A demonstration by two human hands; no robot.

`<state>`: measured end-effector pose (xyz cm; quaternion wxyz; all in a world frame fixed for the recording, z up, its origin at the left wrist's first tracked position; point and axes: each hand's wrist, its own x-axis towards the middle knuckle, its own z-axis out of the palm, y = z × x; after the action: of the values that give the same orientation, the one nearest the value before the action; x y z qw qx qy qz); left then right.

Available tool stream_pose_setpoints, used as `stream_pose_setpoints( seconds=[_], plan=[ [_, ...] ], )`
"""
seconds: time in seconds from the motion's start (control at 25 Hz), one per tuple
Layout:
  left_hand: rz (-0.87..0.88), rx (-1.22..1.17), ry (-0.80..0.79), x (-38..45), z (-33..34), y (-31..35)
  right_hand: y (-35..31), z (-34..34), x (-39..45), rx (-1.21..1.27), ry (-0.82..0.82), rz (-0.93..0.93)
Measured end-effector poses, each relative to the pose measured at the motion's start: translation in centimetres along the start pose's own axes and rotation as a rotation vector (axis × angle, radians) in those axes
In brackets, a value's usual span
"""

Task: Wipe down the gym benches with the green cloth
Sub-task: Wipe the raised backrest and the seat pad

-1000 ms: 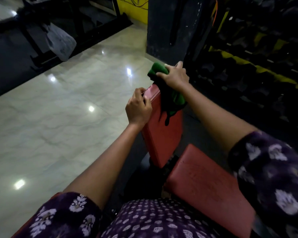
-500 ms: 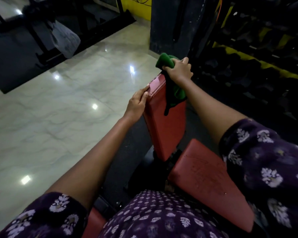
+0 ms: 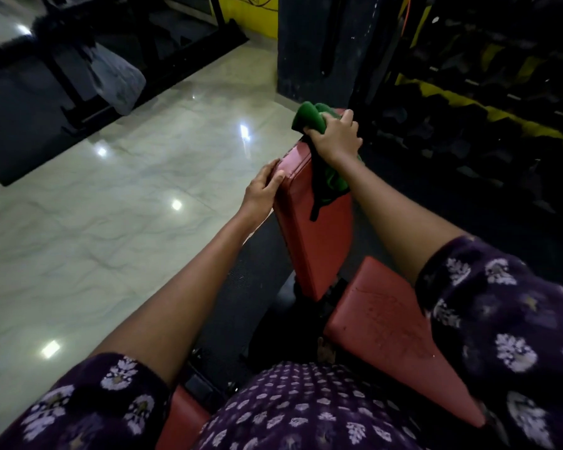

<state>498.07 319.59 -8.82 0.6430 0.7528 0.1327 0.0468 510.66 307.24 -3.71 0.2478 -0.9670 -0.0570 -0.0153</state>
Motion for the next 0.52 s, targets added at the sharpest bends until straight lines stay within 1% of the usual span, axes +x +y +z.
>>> stream_pose_setpoints(
  seconds=[0.08,0.12,0.24,0.32,0.4,0.48,0.52],
  plan=[
    [0.005,-0.004,-0.024,-0.2,0.0,0.4,0.0,1.0,-2.3,0.054,0.009,-0.025],
    [-0.022,-0.024,-0.038,-0.2,-0.2,0.8,0.2,1.8,-4.0,0.111,0.026,-0.047],
    [-0.191,-0.057,-0.102,0.4,-1.5,2.4,0.8,4.7,-9.9,0.373,0.164,-0.121],
    [-0.243,0.011,-0.12,1.4,-2.2,3.4,1.0,6.8,-13.1,0.516,0.22,-0.124],
    [-0.21,0.153,-0.072,2.7,-1.3,4.5,1.5,9.1,-14.9,0.614,0.243,-0.017],
    [-0.087,0.319,-0.052,3.6,0.6,5.6,2.2,10.1,-14.9,0.731,0.255,0.169],
    [-0.006,0.42,-0.085,3.9,1.6,6.1,2.5,10.0,-14.2,0.761,0.243,0.273]
  ],
)
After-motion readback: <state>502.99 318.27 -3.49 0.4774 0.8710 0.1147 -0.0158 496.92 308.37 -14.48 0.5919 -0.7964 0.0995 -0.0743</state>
